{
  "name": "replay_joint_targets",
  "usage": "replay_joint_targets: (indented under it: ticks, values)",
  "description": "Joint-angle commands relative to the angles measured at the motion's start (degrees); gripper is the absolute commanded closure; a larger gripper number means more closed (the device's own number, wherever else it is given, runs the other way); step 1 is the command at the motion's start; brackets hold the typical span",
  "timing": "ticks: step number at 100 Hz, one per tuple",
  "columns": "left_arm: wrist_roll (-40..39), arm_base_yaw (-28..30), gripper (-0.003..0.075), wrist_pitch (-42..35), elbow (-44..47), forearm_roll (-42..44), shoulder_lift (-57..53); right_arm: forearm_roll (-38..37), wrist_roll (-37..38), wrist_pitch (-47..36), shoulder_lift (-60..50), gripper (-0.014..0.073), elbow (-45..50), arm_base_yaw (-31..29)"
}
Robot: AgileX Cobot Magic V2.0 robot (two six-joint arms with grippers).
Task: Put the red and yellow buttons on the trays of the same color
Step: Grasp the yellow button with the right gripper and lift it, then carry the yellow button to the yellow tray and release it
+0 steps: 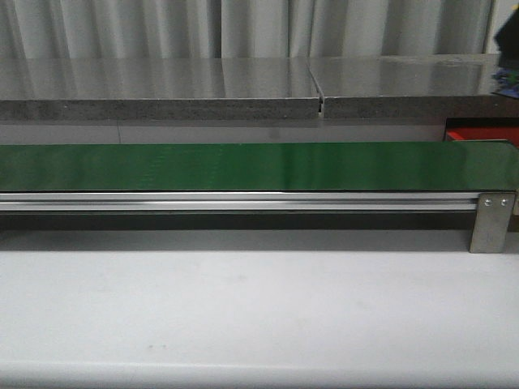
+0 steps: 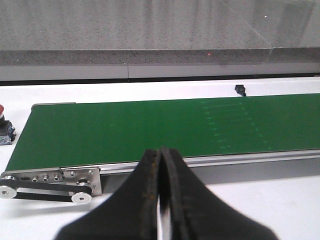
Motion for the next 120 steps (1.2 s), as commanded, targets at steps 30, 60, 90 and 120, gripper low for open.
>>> replay_joint_targets:
  ticks: [30, 60, 90, 120]
  values:
    - [-0.14, -0.39, 0.0741, -3.67, -1.47, -1.52, 0.26, 4.53, -0.48, -2.34, -5.23, 0.0450, 7.75, -16.52]
    - [-0.14, -0.39, 0.0741, -3.67, -1.47, -1.52, 0.26, 5.01, -0.65, -14.12, -5.04, 0.0450, 14.16, -17.50]
    - [-0.14, -0.39, 0.0741, -3.67, -1.47, -1.52, 0.26, 6.63, -0.65, -15.41, -0.54, 0.0450, 14.67, -17.23]
    - [-0.14, -0.39, 0.0741, -3.67, -1.47, -1.52, 0.26, 6.72, -1.10, -16.84, 6.88, 0.0450, 14.67, -14.38]
